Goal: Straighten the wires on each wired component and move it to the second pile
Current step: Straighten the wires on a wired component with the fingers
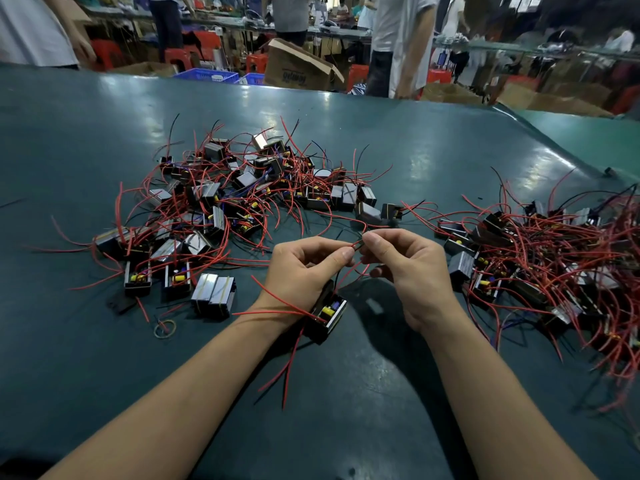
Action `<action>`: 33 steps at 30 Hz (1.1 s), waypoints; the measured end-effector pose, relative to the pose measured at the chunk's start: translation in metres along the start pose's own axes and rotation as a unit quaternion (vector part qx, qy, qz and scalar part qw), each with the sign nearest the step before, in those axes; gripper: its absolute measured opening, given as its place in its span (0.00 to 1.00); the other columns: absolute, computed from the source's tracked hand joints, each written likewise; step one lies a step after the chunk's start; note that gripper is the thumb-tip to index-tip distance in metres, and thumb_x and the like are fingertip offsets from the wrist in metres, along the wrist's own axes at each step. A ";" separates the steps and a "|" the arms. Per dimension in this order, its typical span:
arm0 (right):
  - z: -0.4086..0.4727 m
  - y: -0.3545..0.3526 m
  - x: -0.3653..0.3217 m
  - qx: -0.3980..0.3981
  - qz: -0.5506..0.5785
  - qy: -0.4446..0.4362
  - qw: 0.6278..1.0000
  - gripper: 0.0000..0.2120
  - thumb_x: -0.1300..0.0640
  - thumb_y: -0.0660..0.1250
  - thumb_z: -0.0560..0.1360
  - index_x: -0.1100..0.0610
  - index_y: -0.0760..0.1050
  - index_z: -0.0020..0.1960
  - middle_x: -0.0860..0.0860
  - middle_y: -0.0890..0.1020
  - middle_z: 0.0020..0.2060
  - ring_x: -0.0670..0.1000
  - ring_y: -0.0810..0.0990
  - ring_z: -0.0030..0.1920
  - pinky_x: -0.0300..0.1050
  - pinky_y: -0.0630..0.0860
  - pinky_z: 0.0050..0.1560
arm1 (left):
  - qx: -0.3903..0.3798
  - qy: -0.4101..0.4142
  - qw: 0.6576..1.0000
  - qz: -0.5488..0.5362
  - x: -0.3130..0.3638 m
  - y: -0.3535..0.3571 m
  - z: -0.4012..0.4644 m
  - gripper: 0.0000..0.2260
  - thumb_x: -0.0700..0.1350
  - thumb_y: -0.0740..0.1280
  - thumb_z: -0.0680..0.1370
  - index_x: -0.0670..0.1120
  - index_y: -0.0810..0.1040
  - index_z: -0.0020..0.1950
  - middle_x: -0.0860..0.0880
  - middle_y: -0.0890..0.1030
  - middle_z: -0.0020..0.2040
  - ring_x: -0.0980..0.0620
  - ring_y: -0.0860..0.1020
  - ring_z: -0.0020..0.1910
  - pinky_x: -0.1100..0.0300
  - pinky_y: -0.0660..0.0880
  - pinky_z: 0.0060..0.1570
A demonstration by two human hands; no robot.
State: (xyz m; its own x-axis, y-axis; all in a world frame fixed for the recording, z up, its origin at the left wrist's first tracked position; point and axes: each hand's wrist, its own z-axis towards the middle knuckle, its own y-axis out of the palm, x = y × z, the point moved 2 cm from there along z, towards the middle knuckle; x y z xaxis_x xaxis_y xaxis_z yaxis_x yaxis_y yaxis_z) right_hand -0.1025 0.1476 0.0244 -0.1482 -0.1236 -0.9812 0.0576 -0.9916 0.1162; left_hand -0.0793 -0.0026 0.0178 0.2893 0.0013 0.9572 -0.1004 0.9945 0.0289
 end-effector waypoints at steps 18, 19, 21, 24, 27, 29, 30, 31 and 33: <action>-0.007 0.005 -0.004 0.003 -0.210 -0.145 0.967 0.05 0.62 0.72 0.74 0.53 0.81 0.43 0.49 0.84 0.36 0.47 0.84 0.37 0.42 0.80 0.35 | 0.055 0.004 0.997 0.057 -0.006 -0.002 0.004 0.05 0.38 0.73 0.75 0.46 0.83 0.41 0.50 0.82 0.34 0.57 0.78 0.34 0.64 0.75 0.37; -0.008 0.005 -0.006 0.009 -0.243 -0.182 0.953 0.04 0.63 0.72 0.74 0.54 0.81 0.43 0.47 0.84 0.38 0.45 0.82 0.38 0.41 0.79 0.37 | 0.053 0.006 0.997 0.058 -0.006 -0.002 0.004 0.05 0.38 0.72 0.75 0.46 0.83 0.41 0.49 0.82 0.35 0.56 0.78 0.34 0.63 0.75 0.37; -0.007 0.005 -0.009 0.013 -0.270 -0.251 0.929 0.02 0.64 0.73 0.73 0.59 0.83 0.45 0.50 0.83 0.42 0.46 0.81 0.41 0.39 0.78 0.41 | 0.039 0.015 0.997 0.067 -0.005 -0.002 0.003 0.05 0.37 0.72 0.75 0.47 0.83 0.41 0.46 0.83 0.36 0.54 0.79 0.35 0.60 0.76 0.38; -0.006 0.002 -0.011 -0.006 -0.244 -0.246 0.938 0.05 0.65 0.73 0.72 0.61 0.85 0.48 0.52 0.84 0.45 0.46 0.82 0.46 0.39 0.79 0.45 | 0.018 0.023 0.997 0.078 -0.004 -0.002 0.002 0.06 0.37 0.72 0.75 0.47 0.84 0.42 0.42 0.84 0.37 0.52 0.78 0.35 0.58 0.75 0.37; -0.003 0.000 -0.009 -0.025 -0.159 -0.120 0.980 0.06 0.64 0.74 0.71 0.56 0.84 0.47 0.49 0.85 0.39 0.45 0.82 0.39 0.38 0.79 0.38 | 0.010 0.023 0.997 0.075 -0.004 -0.001 0.000 0.04 0.37 0.72 0.75 0.46 0.85 0.43 0.42 0.84 0.37 0.49 0.78 0.34 0.56 0.75 0.37; -0.001 -0.003 -0.008 -0.021 -0.111 -0.053 0.992 0.05 0.63 0.73 0.71 0.55 0.84 0.44 0.49 0.85 0.33 0.45 0.81 0.35 0.36 0.78 0.37 | 0.007 0.035 0.996 0.084 -0.003 -0.001 -0.001 0.03 0.37 0.72 0.75 0.43 0.85 0.44 0.45 0.85 0.39 0.44 0.80 0.37 0.53 0.77 0.40; -0.001 -0.004 -0.008 -0.027 -0.095 -0.026 0.995 0.04 0.62 0.73 0.72 0.55 0.84 0.43 0.49 0.84 0.32 0.45 0.80 0.33 0.36 0.78 0.36 | 0.006 0.047 0.994 0.095 -0.003 -0.001 -0.001 0.02 0.37 0.72 0.75 0.43 0.85 0.45 0.46 0.84 0.39 0.44 0.81 0.39 0.52 0.77 0.41; 0.000 -0.005 -0.006 -0.036 -0.087 -0.003 0.996 0.02 0.61 0.73 0.72 0.55 0.84 0.42 0.50 0.84 0.31 0.46 0.80 0.32 0.36 0.77 0.35 | 0.005 0.064 0.992 0.111 -0.003 -0.001 -0.002 0.03 0.37 0.72 0.75 0.42 0.86 0.45 0.47 0.84 0.40 0.44 0.80 0.39 0.52 0.76 0.41; 0.000 -0.005 -0.003 -0.045 -0.076 0.034 0.996 0.03 0.59 0.72 0.73 0.56 0.84 0.41 0.51 0.82 0.30 0.47 0.78 0.32 0.37 0.76 0.34 | 0.007 0.101 0.984 0.149 -0.001 -0.002 -0.003 0.03 0.37 0.72 0.75 0.42 0.86 0.45 0.47 0.83 0.39 0.46 0.79 0.37 0.52 0.75 0.39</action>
State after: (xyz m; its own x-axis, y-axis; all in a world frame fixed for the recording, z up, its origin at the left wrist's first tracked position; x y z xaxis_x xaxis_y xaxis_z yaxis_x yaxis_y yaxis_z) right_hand -0.1022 0.1531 0.0269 -0.0949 0.0336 -0.9949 0.1278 -0.9908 -0.0457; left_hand -0.0768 -0.0039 0.0157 0.4282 0.3143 0.8472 -0.2216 0.9455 -0.2388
